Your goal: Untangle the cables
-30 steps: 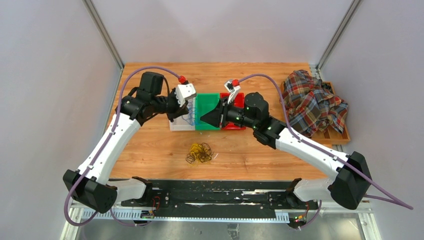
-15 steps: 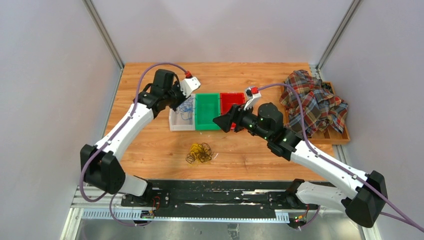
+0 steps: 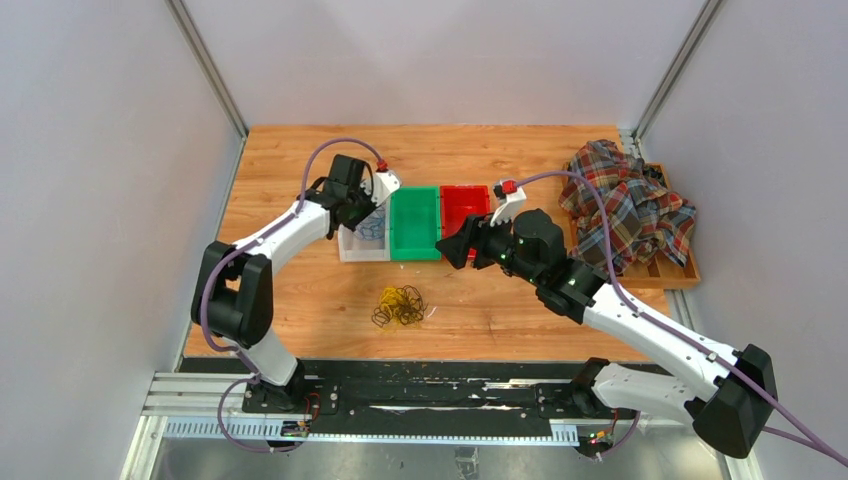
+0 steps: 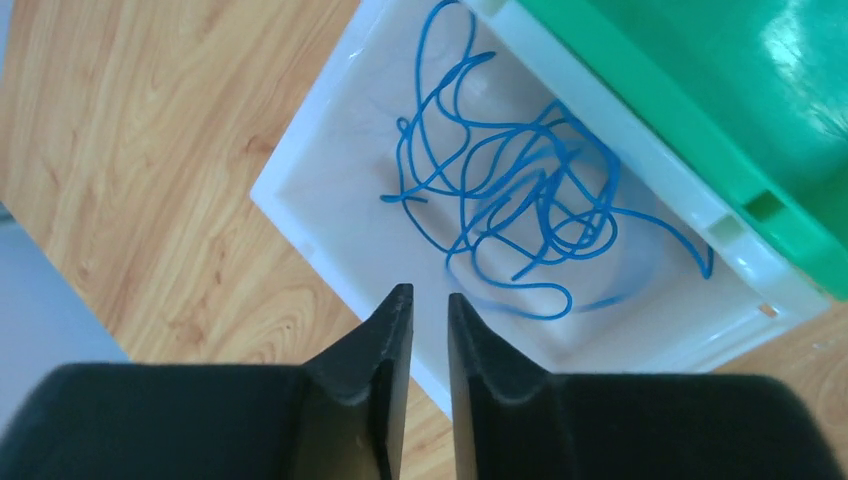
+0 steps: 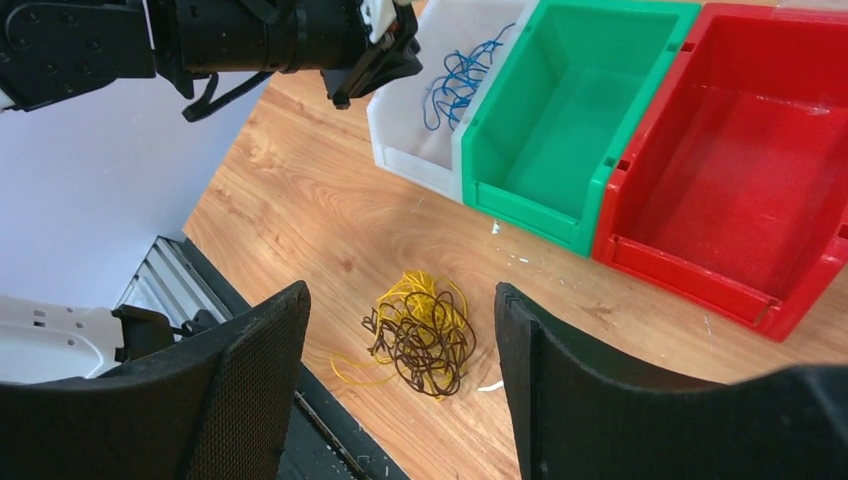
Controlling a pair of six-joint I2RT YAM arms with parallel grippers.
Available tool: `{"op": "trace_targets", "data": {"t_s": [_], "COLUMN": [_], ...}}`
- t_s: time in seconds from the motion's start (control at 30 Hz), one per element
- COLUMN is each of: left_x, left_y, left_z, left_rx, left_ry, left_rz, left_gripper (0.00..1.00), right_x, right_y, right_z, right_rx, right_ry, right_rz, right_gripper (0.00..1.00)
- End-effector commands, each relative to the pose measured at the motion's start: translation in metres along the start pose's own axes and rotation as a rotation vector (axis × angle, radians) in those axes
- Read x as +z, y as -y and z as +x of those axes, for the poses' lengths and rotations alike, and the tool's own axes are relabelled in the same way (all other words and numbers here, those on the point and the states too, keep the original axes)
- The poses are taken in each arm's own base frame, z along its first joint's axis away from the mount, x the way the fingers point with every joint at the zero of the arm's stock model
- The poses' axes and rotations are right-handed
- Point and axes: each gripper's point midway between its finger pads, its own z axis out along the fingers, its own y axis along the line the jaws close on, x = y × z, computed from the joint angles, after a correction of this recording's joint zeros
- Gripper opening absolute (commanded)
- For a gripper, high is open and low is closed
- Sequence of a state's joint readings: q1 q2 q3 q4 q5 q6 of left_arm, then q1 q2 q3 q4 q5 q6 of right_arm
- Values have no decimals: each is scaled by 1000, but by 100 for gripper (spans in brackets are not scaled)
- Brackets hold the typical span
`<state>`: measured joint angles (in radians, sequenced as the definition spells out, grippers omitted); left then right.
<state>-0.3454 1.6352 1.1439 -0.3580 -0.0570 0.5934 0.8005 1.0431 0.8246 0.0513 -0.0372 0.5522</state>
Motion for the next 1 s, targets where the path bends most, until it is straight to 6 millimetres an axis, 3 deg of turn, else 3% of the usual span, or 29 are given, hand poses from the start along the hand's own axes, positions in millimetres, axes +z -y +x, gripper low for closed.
{"op": "trace_targets", "data": {"t_s": [0.0,0.17,0.27,0.4,0.57,0.67,0.77,0.87,0.97], "left_x": [-1,-9,-22,-49,-93,-118,-128,-129,-121], "left_y": [-24,-20,-14,6,63,102,141,170,185], "left_z": [1,2,-10,-32,-36,-26,-7,12,20], "left_rx": [-25,-65,-85,-74,-68,-41,35,132,157], "left_ry": [-1,14,68,128,168,185,176,152,122], "left_rz": [-92,-56,3,175,504,643,717,772,828], "left_gripper": [28,62,69,71,71,70,69,66,58], "right_x": [-3,-1,-1,1,8,12,13,12,10], "right_y": [14,16,16,19,26,32,37,37,36], "right_z": [2,4,4,6,24,38,45,47,48], "right_rx": [-21,-25,-30,-35,-31,-33,-34,-37,-40], "right_ry": [-1,-11,-15,-26,-77,-121,-137,-139,-141], "right_rz": [52,56,58,75,90,98,111,109,98], "right_gripper": [67,66,66,67,68,66,65,63,60]}}
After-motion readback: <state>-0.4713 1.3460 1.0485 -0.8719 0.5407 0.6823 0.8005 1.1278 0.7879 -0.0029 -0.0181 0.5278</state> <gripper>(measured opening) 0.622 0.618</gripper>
